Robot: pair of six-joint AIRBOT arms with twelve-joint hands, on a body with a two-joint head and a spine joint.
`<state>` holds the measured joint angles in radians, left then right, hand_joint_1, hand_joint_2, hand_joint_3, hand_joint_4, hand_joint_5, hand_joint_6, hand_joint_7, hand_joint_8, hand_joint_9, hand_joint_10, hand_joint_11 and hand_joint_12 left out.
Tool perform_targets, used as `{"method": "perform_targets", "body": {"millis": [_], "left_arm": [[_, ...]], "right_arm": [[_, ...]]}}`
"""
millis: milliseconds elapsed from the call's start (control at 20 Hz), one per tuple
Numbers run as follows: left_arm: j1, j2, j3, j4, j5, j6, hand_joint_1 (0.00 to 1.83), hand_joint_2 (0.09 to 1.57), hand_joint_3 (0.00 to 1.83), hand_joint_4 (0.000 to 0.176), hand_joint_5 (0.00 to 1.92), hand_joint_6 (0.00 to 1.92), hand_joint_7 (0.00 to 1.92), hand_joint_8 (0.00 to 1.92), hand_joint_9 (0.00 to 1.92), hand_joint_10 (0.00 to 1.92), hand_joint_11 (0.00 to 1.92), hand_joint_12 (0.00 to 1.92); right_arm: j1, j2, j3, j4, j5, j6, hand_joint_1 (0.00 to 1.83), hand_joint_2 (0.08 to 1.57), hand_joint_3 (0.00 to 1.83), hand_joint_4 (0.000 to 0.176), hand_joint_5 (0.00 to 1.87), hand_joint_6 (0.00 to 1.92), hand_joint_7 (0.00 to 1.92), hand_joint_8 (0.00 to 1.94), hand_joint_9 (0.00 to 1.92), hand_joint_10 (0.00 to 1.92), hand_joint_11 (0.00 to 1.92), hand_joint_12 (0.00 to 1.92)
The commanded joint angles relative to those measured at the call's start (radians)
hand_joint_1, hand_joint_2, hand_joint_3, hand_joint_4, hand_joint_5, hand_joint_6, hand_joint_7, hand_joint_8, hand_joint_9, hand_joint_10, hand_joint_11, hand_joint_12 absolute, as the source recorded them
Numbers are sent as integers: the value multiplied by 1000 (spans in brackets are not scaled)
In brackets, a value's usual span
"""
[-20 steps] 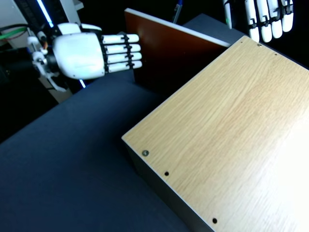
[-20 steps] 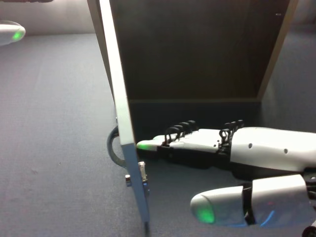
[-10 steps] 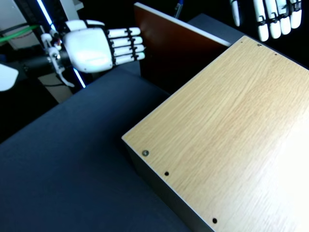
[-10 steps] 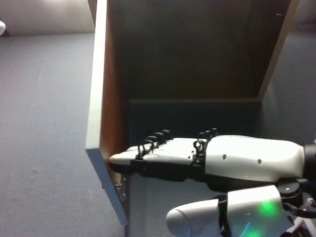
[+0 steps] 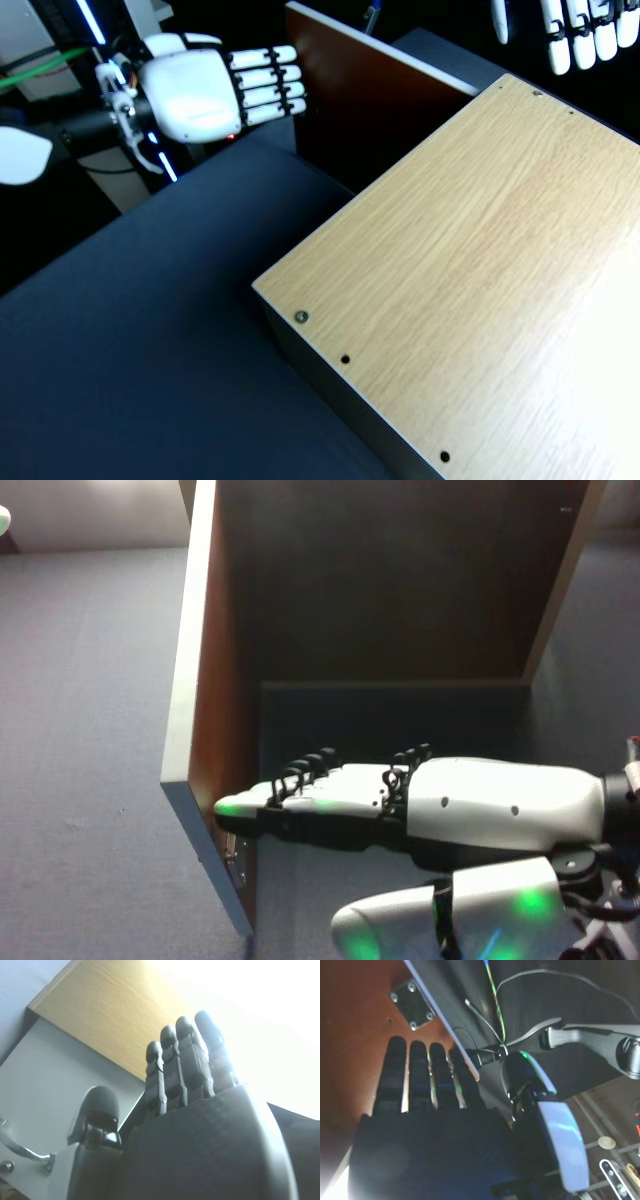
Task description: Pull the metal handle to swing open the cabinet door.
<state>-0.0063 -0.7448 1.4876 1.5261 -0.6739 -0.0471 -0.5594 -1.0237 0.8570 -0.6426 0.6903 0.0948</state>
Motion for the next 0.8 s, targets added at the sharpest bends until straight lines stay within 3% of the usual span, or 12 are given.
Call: {"method": "perform_targets", "body": {"millis": [0, 450, 750], "left_arm": [[-11, 12, -2, -73, -13, 1, 0, 1570, 26, 0, 274, 2, 306, 2, 282, 2, 0, 683], [-12, 24, -5, -95, -2, -1, 0, 1571, 34, 0, 280, 2, 311, 1, 287, 2, 0, 696], [-10, 47, -15, -95, -49, -13, 0, 1571, 35, 0, 276, 0, 304, 1, 282, 1, 0, 679]], "right_arm": [[15, 13, 9, 34, 90, 6, 0, 1571, 113, 0, 13, 4, 33, 3, 25, 3, 0, 164], [23, 29, 116, 227, -88, 6, 0, 1571, 111, 0, 14, 1, 37, 1, 25, 1, 0, 171], [60, 27, 173, 225, -219, -25, 0, 1571, 104, 0, 16, 2, 34, 0, 23, 1, 0, 165]]}}
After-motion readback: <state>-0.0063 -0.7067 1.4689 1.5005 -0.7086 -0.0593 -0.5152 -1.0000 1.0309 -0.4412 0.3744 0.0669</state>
